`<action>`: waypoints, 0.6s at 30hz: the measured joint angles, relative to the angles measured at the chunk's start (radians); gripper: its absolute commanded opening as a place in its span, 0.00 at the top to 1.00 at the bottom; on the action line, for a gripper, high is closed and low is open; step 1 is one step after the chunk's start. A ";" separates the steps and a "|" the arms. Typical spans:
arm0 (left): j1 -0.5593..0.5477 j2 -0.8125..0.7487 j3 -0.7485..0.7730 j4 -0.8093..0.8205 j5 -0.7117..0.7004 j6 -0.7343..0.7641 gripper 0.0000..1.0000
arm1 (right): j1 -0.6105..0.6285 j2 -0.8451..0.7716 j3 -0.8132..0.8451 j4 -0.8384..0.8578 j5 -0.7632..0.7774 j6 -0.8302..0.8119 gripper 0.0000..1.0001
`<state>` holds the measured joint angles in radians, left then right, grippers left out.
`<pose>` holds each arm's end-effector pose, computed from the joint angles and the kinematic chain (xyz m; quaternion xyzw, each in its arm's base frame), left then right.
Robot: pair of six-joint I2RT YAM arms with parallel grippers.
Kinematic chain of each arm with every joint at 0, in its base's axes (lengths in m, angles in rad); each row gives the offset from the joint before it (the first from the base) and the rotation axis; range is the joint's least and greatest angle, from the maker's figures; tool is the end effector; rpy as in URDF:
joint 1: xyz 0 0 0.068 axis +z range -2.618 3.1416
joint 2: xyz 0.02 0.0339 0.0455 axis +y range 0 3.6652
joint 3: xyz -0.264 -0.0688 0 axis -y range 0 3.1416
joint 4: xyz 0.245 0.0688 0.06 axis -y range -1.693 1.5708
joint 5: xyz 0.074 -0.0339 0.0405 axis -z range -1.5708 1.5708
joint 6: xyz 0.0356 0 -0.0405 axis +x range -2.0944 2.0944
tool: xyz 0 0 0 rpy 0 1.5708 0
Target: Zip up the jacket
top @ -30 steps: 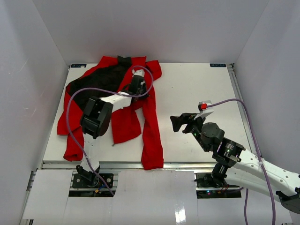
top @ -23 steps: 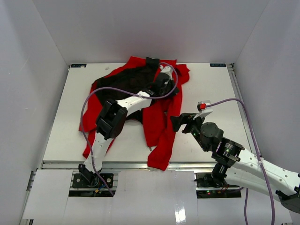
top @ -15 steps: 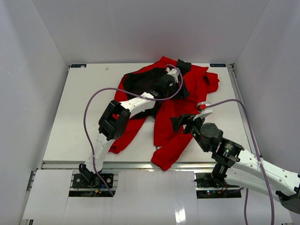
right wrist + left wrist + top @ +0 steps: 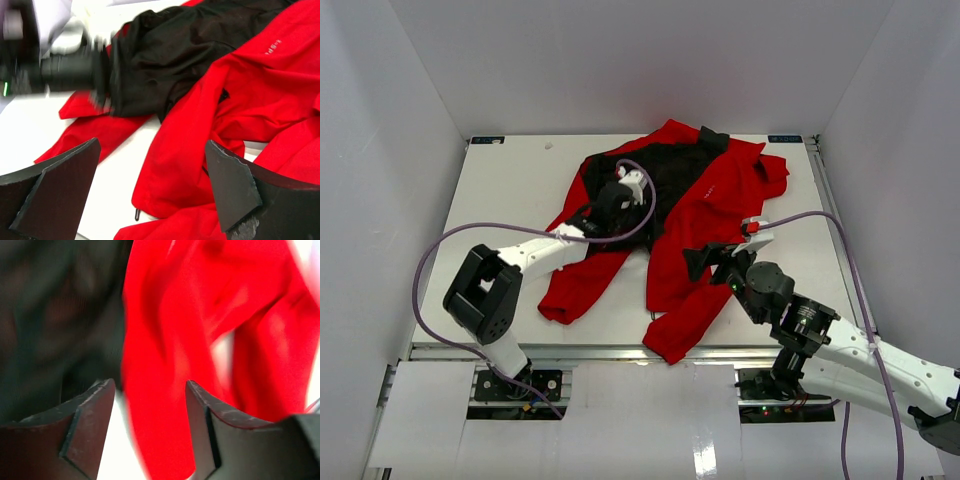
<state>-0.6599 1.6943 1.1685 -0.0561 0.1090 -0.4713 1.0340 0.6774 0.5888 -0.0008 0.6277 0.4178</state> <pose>0.3025 -0.2396 0.2443 0.1085 0.8726 -0.2944 0.3744 0.1029 0.1320 0.3079 -0.0143 0.7321 0.2557 0.6313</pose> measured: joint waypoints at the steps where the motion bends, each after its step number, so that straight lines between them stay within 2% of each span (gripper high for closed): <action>1: -0.004 -0.018 -0.063 0.003 -0.006 0.000 0.30 | 0.000 0.018 -0.001 0.003 0.009 0.006 0.05; 5: -0.010 -0.045 -0.221 -0.007 -0.021 0.001 0.30 | -0.003 0.139 0.015 -0.008 0.027 0.067 0.03; 10: 0.013 -0.047 -0.226 -0.011 -0.067 -0.007 0.27 | -0.005 0.342 0.086 -0.071 -0.006 0.227 0.03; 14: 0.051 -0.056 -0.227 -0.011 -0.208 -0.025 0.21 | -0.007 0.374 -0.020 -0.049 -0.029 0.333 0.06; 18: 0.172 -0.066 -0.253 0.024 -0.214 -0.082 0.22 | -0.082 0.386 -0.124 -0.052 -0.015 0.391 0.06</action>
<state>-0.4883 1.6279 0.9155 -0.0318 -0.1050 -0.5528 0.9520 1.0637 0.4646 -0.0523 0.6129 0.8085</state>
